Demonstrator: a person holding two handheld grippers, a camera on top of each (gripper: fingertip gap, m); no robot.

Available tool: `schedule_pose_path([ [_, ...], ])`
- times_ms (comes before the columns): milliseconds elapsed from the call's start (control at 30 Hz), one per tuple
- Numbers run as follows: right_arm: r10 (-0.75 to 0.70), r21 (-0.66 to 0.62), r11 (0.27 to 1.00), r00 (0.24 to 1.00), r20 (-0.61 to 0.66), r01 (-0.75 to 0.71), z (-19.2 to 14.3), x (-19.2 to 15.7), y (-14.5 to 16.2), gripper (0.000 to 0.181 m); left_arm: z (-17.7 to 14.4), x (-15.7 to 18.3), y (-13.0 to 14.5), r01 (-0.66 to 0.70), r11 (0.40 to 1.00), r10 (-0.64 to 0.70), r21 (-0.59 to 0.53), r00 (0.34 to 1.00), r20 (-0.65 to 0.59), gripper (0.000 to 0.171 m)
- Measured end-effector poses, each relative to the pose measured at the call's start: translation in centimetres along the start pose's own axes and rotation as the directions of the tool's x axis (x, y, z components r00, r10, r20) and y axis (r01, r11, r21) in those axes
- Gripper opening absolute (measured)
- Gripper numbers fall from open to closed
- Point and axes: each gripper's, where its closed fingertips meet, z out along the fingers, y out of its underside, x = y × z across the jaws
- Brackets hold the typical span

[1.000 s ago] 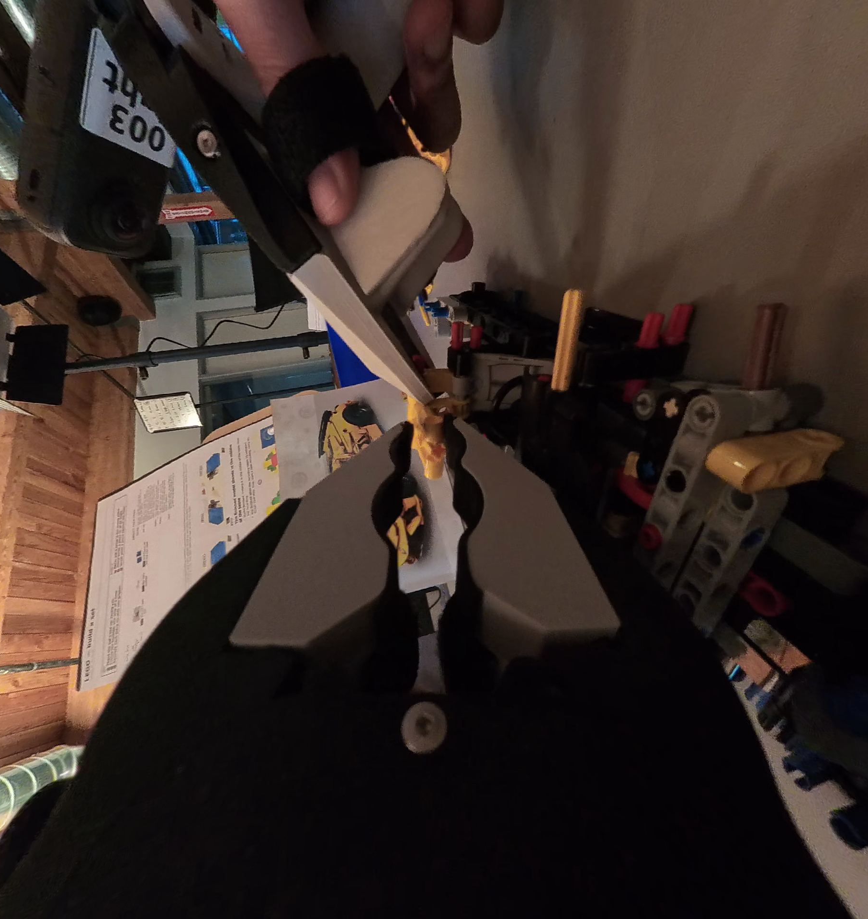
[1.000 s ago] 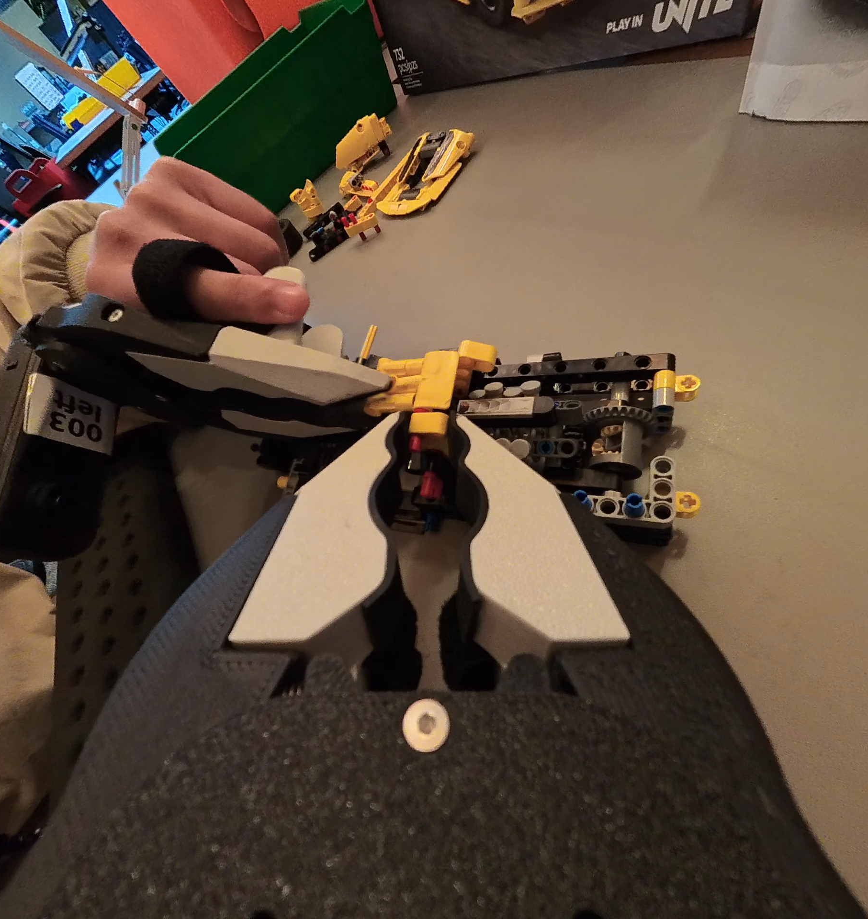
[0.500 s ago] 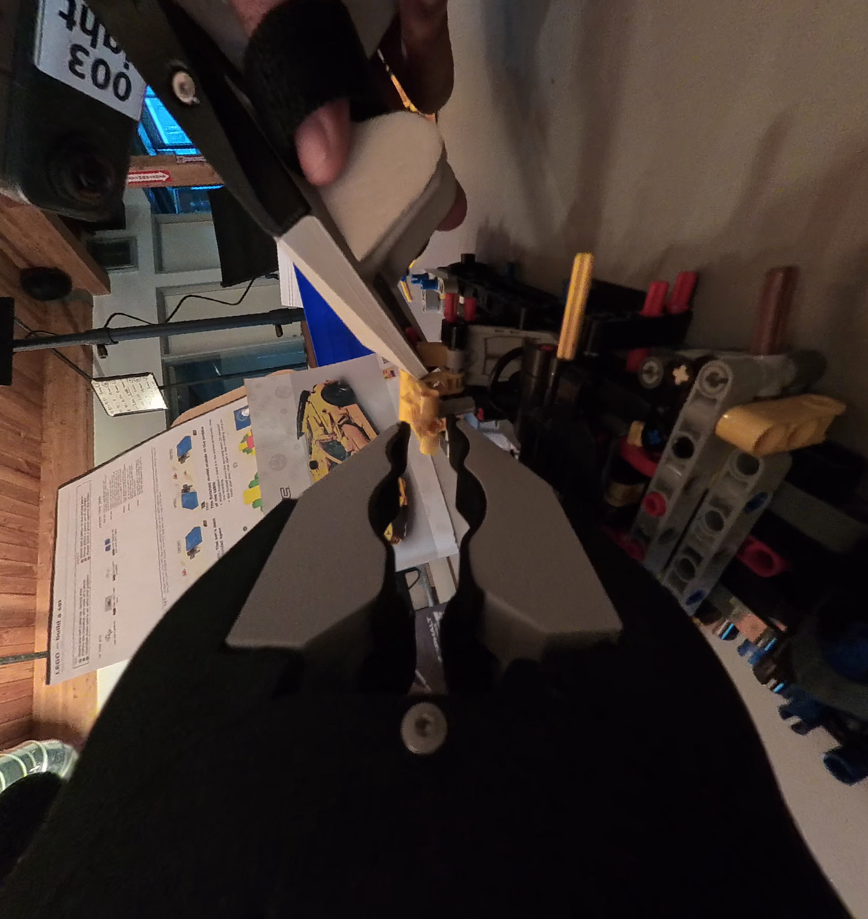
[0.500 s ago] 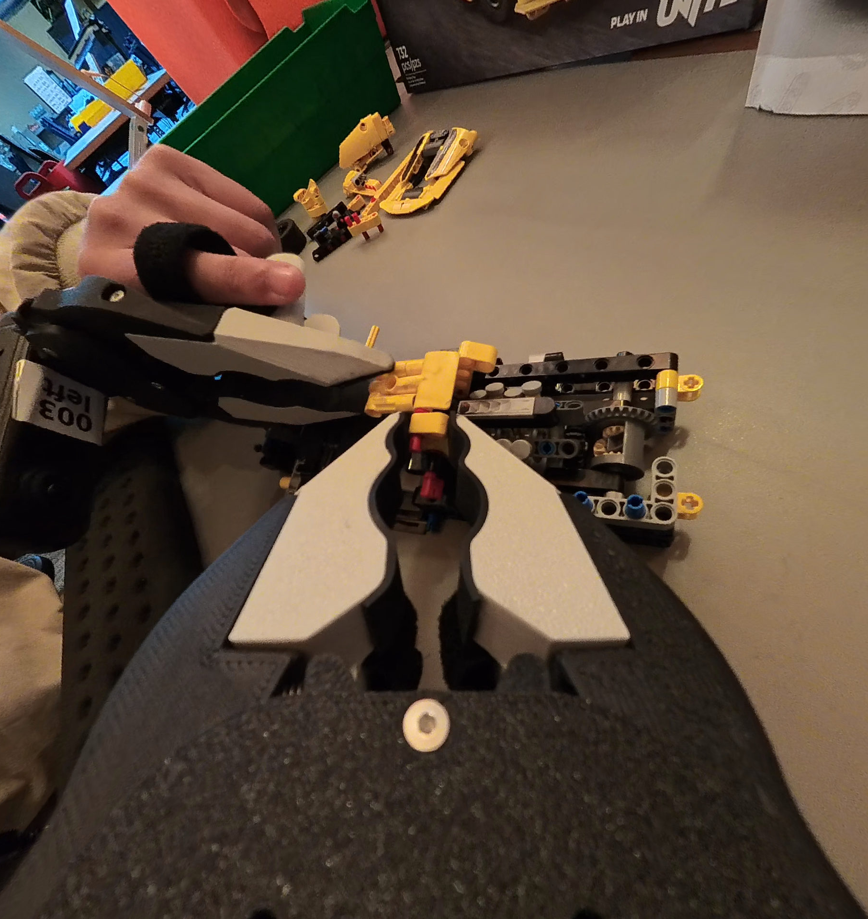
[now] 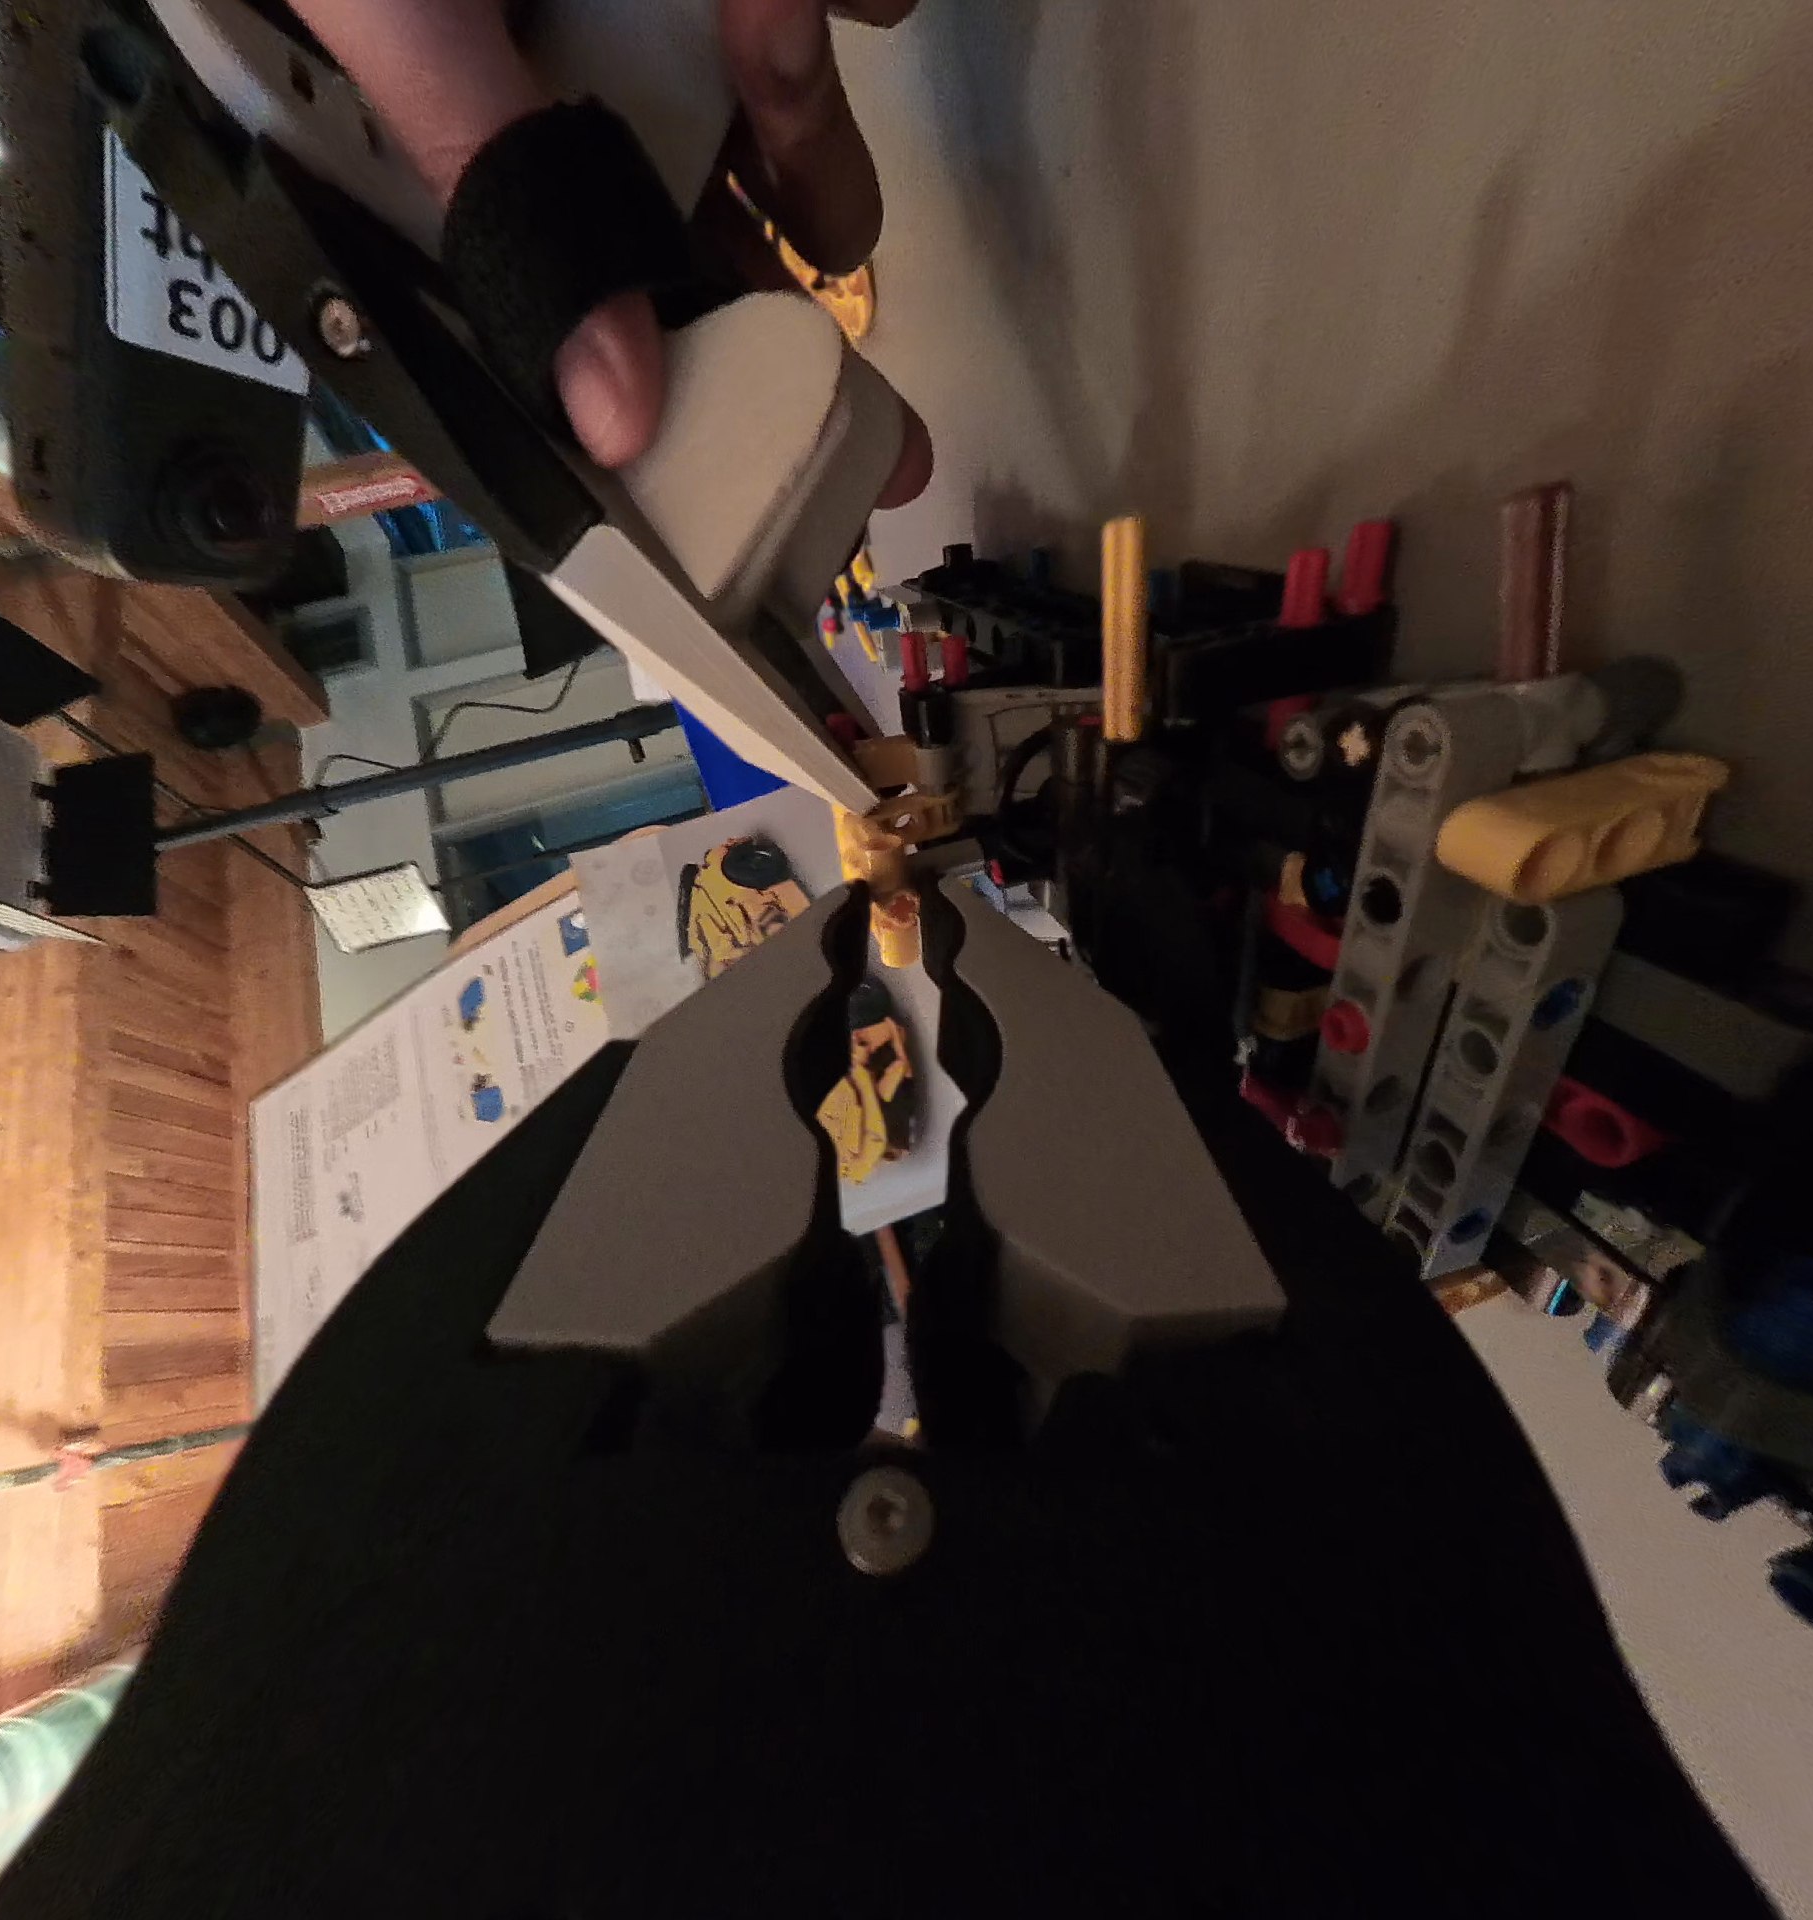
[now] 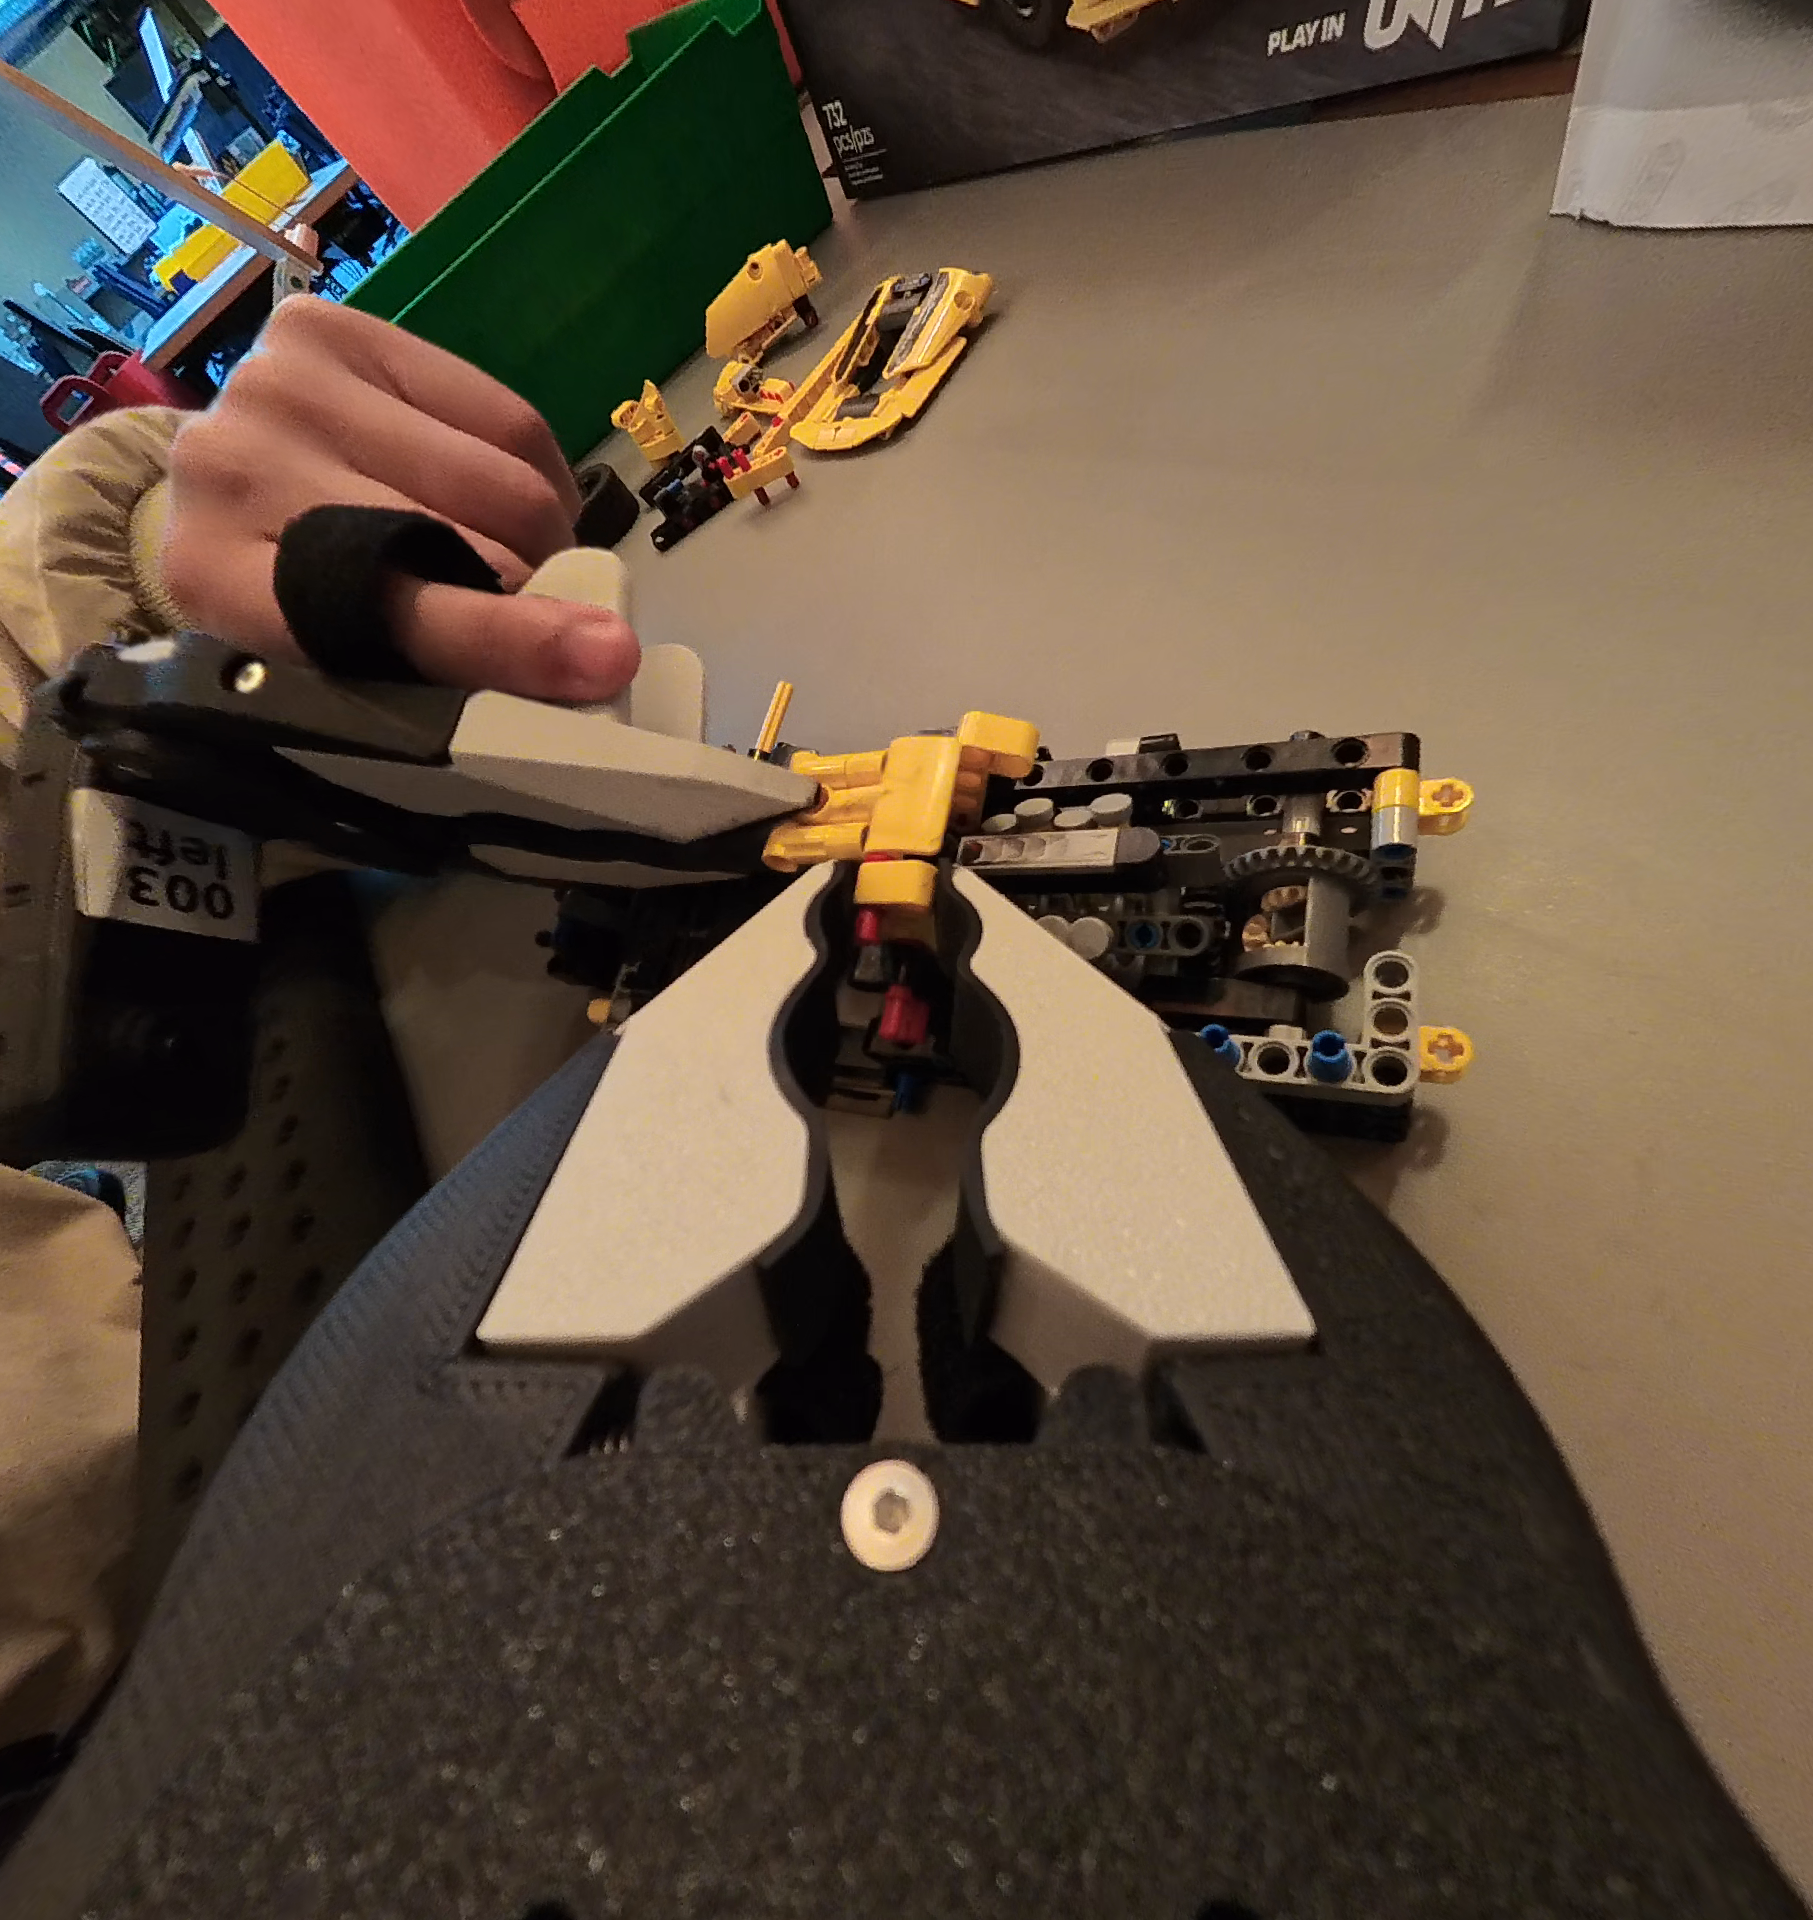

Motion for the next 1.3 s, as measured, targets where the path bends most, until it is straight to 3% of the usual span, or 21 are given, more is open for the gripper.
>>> schedule_pose_path([
  [400,0.009,-0.020,1.000,0.999,-0.051,-0.011,0.3,0.0,0.0,0.013,-1.2,-0.1,-0.1,-0.038,0.994,0.045,-0.099,0.997,0.068,0.006],
  [500,-0.021,0.009,1.000,0.981,-0.191,0.023,-1.0,2.6,-0.7,0.013,-2.5,0.1,-1.1,-0.010,0.998,0.014,-0.069,0.998,0.058,0.005],
  [567,0.041,0.026,0.999,0.991,-0.129,-0.038,-1.2,2.8,-0.7,0.013,-3.2,0.0,-0.9,-0.017,0.994,0.023,-0.105,0.998,0.060,0.006],
  [700,0.029,0.027,0.999,0.993,-0.117,-0.026,-1.0,2.5,-0.7,0.013,-4.0,-2.3,0.3,0.228,0.967,-0.213,-0.111,0.968,0.132,0.006],
  [800,0.017,0.038,0.999,0.995,-0.093,-0.013,-1.0,2.1,-0.9,0.020,-4.9,-5.2,-0.2,0.383,0.923,-0.370,-0.027,0.906,0.204,0.006],
  [867,-0.025,0.158,0.987,0.997,-0.068,0.036,-2.5,1.2,-3.1,0.030,-5.5,-7.1,-1.3,0.541,0.836,-0.548,0.091,0.811,0.207,0.007],
  [900,-0.056,0.227,0.972,0.998,-0.020,0.059,-3.4,0.3,-4.3,0.031,-5.7,-8.0,-1.7,0.667,0.726,-0.687,0.165,0.707,0.165,0.007],
  [967,-0.061,0.358,0.933,0.969,0.238,-0.029,-5.2,-3.4,-6.2,0.028,-6.2,-10.0,-2.1,0.873,0.390,-0.916,0.293,0.401,0.024,0.007],
  [1000,-0.020,0.365,0.920,0.910,0.413,-0.145,-5.9,-5.1,-6.7,0.029,-6.4,-10.9,-2.0,0.915,0.216,-0.967,0.340,0.250,-0.058,0.007],
  [1033,0.054,0.326,0.901,0.818,0.572,-0.288,-6.4,-6.3,-7.1,0.032,-6.7,-11.6,-1.8,0.920,0.088,-0.984,0.381,0.141,-0.113,0.007],
  [1067,0.122,0.259,0.881,0.718,0.685,-0.396,-6.6,-7.0,-7.2,0.036,-6.9,-12.1,-1.8,0.907,0.037,-0.986,0.420,0.101,-0.131,0.007],
  [1100,0.150,0.214,0.859,0.627,0.764,-0.465,-7.0,-7.7,-7.3,0.036,-7.0,-12.2,-1.9,0.890,0.057,-0.986,0.453,0.120,-0.113,0.007],
  [1133,0.163,0.191,0.842,0.576,0.801,-0.504,-7.3,-8.0,-7.5,0.032,-7.0,-12.1,-2.0,0.871,0.115,-0.984,0.477,0.165,-0.065,0.007],
  [1200,0.169,0.185,0.835,0.562,0.809,-0.518,-7.0,-8.3,-7.5,0.023,-6.6,-11.5,-2.5,0.851,0.190,-0.975,0.489,0.221,-0.005,0.007],
  [1300,0.196,0.172,0.835,0.574,0.795,-0.523,-6.2,-8.3,-7.1,0.019,-5.4,-10.3,-2.6,0.855,0.232,-0.970,0.465,0.238,0.045,0.007],
])
